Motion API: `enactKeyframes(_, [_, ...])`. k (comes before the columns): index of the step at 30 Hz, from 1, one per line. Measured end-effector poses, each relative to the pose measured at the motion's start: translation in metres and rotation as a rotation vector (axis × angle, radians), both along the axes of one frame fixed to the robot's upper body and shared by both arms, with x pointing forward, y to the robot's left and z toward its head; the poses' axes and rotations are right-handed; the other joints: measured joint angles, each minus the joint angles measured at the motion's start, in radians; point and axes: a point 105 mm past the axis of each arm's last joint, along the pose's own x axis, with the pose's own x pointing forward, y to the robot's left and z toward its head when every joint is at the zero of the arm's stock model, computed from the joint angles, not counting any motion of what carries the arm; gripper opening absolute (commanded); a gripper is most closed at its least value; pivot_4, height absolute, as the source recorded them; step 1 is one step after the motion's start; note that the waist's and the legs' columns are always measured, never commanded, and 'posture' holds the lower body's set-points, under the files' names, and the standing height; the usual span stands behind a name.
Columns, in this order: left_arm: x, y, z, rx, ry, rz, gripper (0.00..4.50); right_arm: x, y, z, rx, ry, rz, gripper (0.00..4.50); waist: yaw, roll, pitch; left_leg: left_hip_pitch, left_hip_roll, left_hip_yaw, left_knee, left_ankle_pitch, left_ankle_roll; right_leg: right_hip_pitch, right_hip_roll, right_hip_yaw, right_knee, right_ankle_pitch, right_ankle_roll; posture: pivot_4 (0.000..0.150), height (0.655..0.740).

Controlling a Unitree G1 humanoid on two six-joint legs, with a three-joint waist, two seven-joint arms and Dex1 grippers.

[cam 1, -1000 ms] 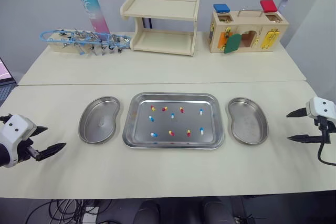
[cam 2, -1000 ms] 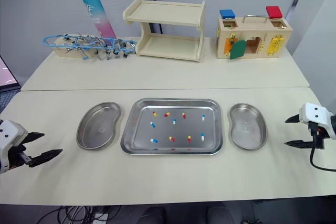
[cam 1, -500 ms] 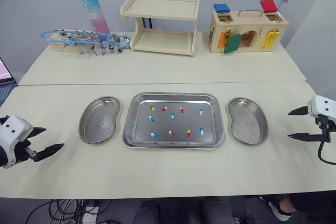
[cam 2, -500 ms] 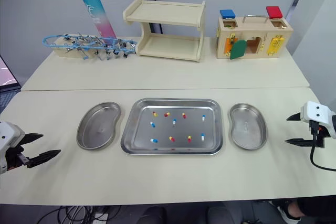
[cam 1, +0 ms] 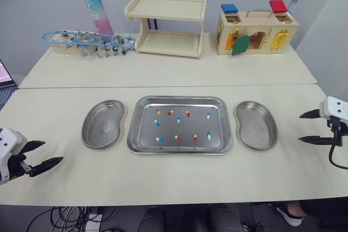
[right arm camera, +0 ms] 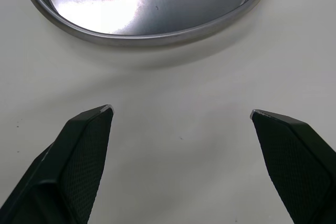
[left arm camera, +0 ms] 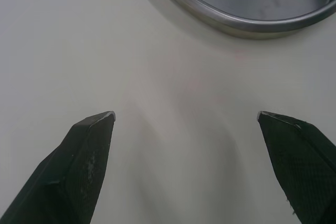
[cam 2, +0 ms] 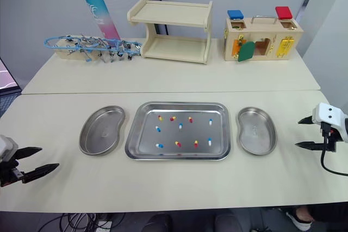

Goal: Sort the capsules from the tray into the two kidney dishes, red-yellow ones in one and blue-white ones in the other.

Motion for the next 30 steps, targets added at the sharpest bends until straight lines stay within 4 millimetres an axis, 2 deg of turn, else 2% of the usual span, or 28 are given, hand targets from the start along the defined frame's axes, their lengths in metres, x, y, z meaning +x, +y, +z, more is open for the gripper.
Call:
enactKeyframes(5, [0.001,-0.002,0.010,-0.015,-0.052,-0.001,4.50,0.000,-0.001,0.000,0.003,0.000,-0.009,4.44,0.000,0.000,0.000,0.000,0.000,0.000,0.000,0.000,0.000,0.000,0.000,0.000,0.000,0.000,0.000,0.150,0.7400])
enactKeyframes(11, [-0.018,-0.022,0.003,-0.127,-0.058,-0.019,4.50,-0.002,-0.005,0.004,-0.001,-0.007,-0.022,4.44,-0.003,0.000,0.000,0.000,0.001,0.000,0.000,0.000,0.000,0.000,0.000,0.000,0.000,0.000,0.000,0.150,0.7400])
enactKeyframes(14, [-0.037,-0.051,0.000,-0.191,-0.060,-0.079,4.50,-0.004,-0.007,0.007,0.002,-0.024,-0.027,4.44,-0.003,0.000,0.000,0.000,0.001,0.001,0.000,0.000,0.000,0.000,0.000,0.001,0.000,0.000,0.000,0.150,0.7400])
enactKeyframes(20, [-0.057,-0.103,-0.009,-0.304,-0.114,-0.173,4.50,-0.005,-0.012,0.010,-0.022,-0.080,-0.035,4.44,0.003,0.000,0.000,0.000,0.000,0.001,0.002,0.000,0.000,0.001,0.000,0.002,-0.001,0.000,0.000,0.150,0.7400])
enactKeyframes(23, [-0.059,-0.139,-0.016,-0.386,-0.170,-0.252,4.50,-0.007,-0.011,0.011,-0.011,-0.092,-0.032,4.44,0.006,0.000,0.000,0.001,0.000,0.002,0.003,0.000,0.000,0.003,-0.001,0.002,-0.001,0.000,0.000,0.150,0.7400])
enactKeyframes(25, [-0.058,-0.155,-0.021,-0.419,-0.174,-0.288,4.50,-0.006,-0.008,0.015,-0.005,-0.105,-0.025,4.44,0.006,0.000,0.000,0.001,0.000,0.001,0.003,0.000,0.000,0.004,0.000,0.001,-0.001,0.000,0.000,0.150,0.7400])
enactKeyframes(30, [-0.046,-0.175,-0.016,-0.453,-0.280,-0.332,4.50,-0.006,0.011,0.026,0.032,-0.120,0.010,4.44,0.008,0.001,0.000,0.001,0.000,0.001,0.003,0.000,0.000,0.004,-0.001,0.001,-0.001,0.000,0.000,0.150,0.7400])
